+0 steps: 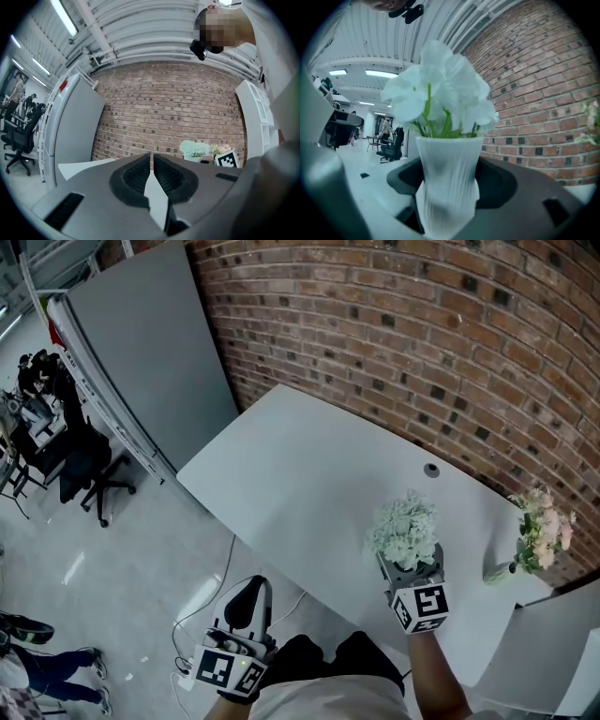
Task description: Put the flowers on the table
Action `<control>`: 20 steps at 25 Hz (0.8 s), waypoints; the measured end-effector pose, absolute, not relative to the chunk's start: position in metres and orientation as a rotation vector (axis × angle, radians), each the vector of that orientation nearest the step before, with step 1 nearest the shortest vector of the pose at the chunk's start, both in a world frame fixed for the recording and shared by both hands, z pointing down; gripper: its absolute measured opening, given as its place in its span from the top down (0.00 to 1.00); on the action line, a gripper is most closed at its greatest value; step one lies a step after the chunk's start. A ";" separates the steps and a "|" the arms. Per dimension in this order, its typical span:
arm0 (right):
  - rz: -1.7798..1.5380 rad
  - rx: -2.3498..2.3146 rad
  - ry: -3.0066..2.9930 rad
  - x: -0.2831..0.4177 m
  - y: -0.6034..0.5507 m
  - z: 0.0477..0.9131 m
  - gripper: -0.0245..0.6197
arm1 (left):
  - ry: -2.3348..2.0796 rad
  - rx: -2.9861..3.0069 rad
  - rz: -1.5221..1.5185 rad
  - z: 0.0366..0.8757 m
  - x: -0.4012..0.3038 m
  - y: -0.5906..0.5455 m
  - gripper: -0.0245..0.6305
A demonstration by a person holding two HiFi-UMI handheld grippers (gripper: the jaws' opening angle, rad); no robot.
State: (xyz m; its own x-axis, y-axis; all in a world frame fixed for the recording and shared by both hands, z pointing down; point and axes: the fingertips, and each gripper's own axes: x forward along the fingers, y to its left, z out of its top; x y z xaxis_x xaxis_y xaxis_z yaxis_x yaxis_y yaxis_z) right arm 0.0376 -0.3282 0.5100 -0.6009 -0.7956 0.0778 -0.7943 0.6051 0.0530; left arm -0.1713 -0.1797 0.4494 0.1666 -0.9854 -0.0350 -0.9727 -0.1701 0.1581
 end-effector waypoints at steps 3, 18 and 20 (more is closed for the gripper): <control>-0.032 1.350 -2.722 0.034 -0.332 0.517 0.43 | -1.976 2.309 -0.198 0.453 -0.177 -0.179 0.92; -0.094 1.349 -2.710 0.027 -0.336 0.532 0.43 | -1.979 2.275 -0.202 0.465 -0.186 -0.188 0.92; -0.095 1.346 -2.711 0.028 -0.336 0.532 0.43 | -1.970 2.277 -0.202 0.466 -0.185 -0.190 0.92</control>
